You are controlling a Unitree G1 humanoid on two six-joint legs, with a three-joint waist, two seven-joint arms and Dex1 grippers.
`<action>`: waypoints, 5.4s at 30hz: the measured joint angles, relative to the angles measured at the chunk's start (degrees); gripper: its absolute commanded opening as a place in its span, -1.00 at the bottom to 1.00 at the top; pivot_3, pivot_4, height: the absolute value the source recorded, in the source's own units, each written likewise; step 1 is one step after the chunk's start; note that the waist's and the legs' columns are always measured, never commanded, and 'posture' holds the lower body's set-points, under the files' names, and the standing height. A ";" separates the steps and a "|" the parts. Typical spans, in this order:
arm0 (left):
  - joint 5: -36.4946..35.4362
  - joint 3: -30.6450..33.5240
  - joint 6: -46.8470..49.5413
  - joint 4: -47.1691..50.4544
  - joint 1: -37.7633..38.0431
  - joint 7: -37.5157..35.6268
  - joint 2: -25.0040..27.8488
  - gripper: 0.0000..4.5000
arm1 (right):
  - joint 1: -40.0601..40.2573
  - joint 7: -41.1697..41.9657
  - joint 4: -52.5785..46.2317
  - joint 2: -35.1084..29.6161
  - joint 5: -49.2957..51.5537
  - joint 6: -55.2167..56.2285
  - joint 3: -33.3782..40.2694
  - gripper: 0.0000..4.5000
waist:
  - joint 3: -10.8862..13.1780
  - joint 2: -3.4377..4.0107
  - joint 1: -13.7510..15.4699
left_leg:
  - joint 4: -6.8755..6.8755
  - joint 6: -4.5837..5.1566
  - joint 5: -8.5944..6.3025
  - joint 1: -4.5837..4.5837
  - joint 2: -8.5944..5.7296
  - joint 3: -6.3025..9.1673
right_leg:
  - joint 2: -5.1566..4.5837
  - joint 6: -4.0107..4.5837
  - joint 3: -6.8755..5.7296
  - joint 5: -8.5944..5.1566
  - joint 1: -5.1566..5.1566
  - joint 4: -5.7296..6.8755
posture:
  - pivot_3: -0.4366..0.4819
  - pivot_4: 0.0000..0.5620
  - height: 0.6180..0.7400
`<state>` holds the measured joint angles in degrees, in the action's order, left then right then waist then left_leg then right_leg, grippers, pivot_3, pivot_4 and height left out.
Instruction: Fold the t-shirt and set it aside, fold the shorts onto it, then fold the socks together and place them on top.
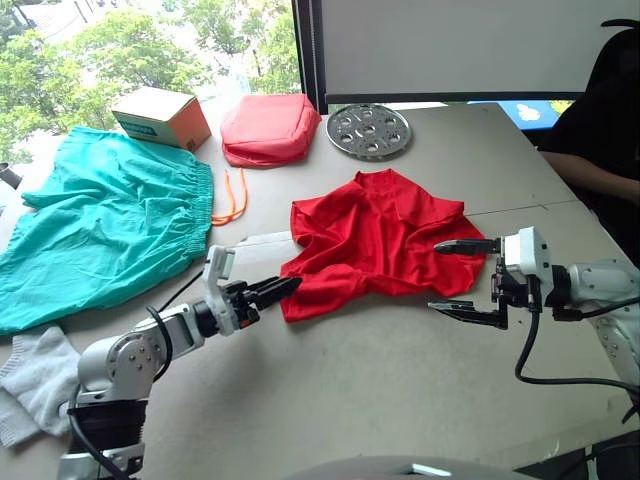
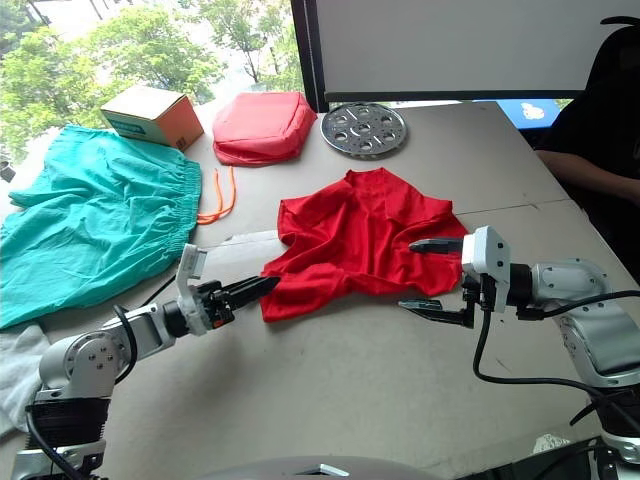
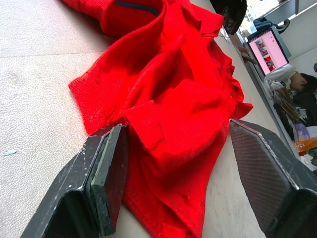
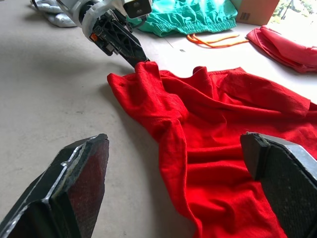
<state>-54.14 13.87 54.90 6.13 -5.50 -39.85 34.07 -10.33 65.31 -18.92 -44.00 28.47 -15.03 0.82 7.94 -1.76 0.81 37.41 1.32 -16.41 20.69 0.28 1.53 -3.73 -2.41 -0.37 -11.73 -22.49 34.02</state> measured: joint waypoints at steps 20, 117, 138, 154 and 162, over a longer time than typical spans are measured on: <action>3.54 1.21 -11.03 6.40 3.68 -6.42 -0.88 -0.97 | -6.86 -4.71 11.73 -1.86 -10.74 -0.62 -2.58 1.00 | 0.02 0.03 -0.04 | 0.00 0.00 0.00 0.02 -0.02 -0.07 | -0.06 0.01 0.03 0.00 -0.02 -0.02 | -0.05 -0.47 1.00; -17.40 18.42 -0.46 23.76 27.07 -17.17 18.65 -1.00 | -5.33 14.46 23.52 -7.45 -2.36 -17.84 10.26 -0.97 | 0.21 0.36 -1.04 | -0.07 0.06 -0.04 0.04 -0.01 -0.01 | -0.20 0.03 -0.06 0.00 -0.09 -0.10 | -0.05 -0.47 1.00; 7.03 0.88 -26.11 -21.30 -44.62 -0.64 10.65 -1.00 | -55.92 -20.95 55.59 10.01 -7.32 -1.60 9.71 -0.97 | 0.28 0.01 -0.34 | -0.32 -0.60 0.39 0.66 -0.12 -0.14 | 0.57 -0.15 0.20 0.44 -0.65 -0.09 | -0.05 -0.47 1.00; -13.27 17.53 5.78 10.37 -1.09 -18.04 20.89 -1.00 | -17.61 -14.90 26.55 2.38 3.59 -13.24 20.99 -0.97 | 0.25 0.16 -1.71 | -0.27 -0.22 0.15 0.02 0.21 -0.08 | 0.04 -0.08 0.37 0.36 -0.19 0.04 | -0.05 -0.47 1.00; -3.82 18.54 -3.16 20.47 24.76 -23.47 15.66 -1.00 | 7.17 -19.74 12.53 9.04 5.23 -15.02 22.44 -0.97 | 0.25 0.44 -0.74 | -0.09 -0.20 0.15 0.01 0.12 -0.23 | 0.20 -0.19 0.44 0.27 -0.19 -0.11 | -0.05 -0.47 1.00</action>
<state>-57.96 32.40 51.74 26.60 19.27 -63.32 49.72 -3.16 45.57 -6.39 -34.95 33.70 -30.05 23.27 8.19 -1.32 0.07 37.32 1.12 -16.26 20.71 0.40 1.29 -3.53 -2.60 0.07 -11.46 -22.69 33.90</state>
